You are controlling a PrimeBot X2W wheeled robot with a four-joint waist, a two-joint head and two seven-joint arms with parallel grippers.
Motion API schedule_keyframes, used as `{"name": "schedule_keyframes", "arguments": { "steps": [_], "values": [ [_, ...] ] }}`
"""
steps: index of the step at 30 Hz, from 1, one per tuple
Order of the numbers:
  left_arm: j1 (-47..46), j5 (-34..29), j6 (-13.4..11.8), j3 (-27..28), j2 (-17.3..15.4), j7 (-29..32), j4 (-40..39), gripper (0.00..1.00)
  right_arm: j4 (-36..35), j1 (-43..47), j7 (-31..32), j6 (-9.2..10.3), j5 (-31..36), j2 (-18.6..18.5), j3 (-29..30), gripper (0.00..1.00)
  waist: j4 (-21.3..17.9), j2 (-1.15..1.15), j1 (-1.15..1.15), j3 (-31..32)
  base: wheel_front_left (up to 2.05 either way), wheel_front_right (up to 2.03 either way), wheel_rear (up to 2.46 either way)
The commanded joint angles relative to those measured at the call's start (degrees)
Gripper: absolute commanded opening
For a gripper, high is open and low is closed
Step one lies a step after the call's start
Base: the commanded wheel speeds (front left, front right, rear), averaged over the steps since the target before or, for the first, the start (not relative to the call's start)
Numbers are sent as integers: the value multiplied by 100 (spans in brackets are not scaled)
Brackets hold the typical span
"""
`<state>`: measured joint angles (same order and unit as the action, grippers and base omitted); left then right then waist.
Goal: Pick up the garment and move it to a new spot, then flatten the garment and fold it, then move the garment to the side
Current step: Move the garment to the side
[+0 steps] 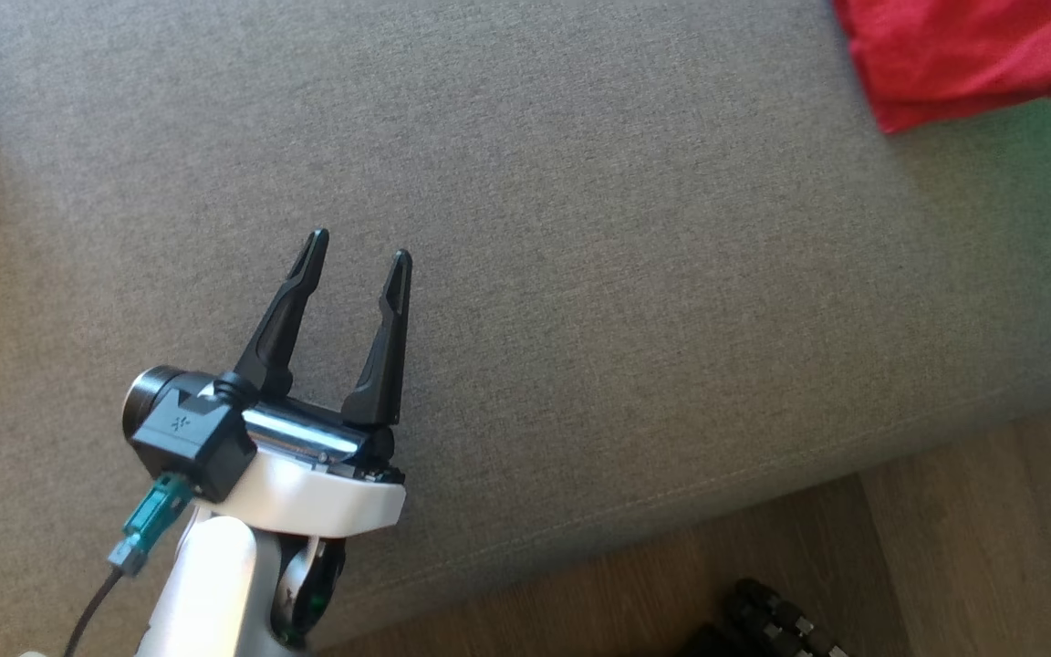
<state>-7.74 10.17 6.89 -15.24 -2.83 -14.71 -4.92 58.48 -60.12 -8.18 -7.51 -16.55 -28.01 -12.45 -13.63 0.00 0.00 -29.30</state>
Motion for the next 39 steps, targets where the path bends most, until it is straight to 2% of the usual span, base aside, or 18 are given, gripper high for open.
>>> {"name": "schedule_keyframes", "arguments": {
  "steps": [1,10,11,12,13,18,20,23,26,30,35,39],
  "values": [
    [-94,-43,24,170,-5,-29,-172,100,-109,-104,-89,2,87,-187,78,0,7,0,0,-18,0,0,0],
    [-147,-48,44,151,-5,-29,-144,100,-188,-50,32,2,505,-123,411,0,50,0,0,-33,0,0,0],
    [-152,-44,45,147,-5,-29,-143,100,-189,-35,46,2,571,-122,470,7,60,0,0,-30,0,0,0],
    [-153,-43,46,146,-5,-29,-143,100,-207,-20,29,2,642,-121,542,96,68,0,0,-26,0,0,0],
    [-153,-40,47,147,-5,-29,-145,100,-237,-11,-28,2,752,-139,633,100,77,0,0,-23,0,0,0],
    [-126,-10,50,147,-5,-29,-120,100,-515,85,-219,2,1452,-34,1149,100,168,0,0,141,0,0,0],
    [-105,30,39,141,-5,-29,-120,100,-766,187,-262,2,1738,178,1352,100,219,0,0,257,0,0,0],
    [-56,107,-42,115,-5,-29,-112,100,-1281,500,-333,2,1923,731,1457,100,325,0,0,470,0,0,0],
    [5,216,-177,84,-5,-29,-98,100,-1832,989,-405,2,1986,1235,1303,100,468,0,0,683,0,0,0],
    [35,288,-397,56,-5,-29,-84,100,-2418,1658,-569,2,1929,1730,1302,100,715,0,0,933,0,0,0],
    [125,345,-731,52,-5,-29,105,100,-2875,2400,-671,2,1818,2204,1380,100,1068,0,0,1321,0,0,0],
    [209,358,-964,104,-5,-29,299,100,-3735,3062,-679,2,1695,2413,1496,100,1321,0,0,1630,0,0,0]
  ]
}}
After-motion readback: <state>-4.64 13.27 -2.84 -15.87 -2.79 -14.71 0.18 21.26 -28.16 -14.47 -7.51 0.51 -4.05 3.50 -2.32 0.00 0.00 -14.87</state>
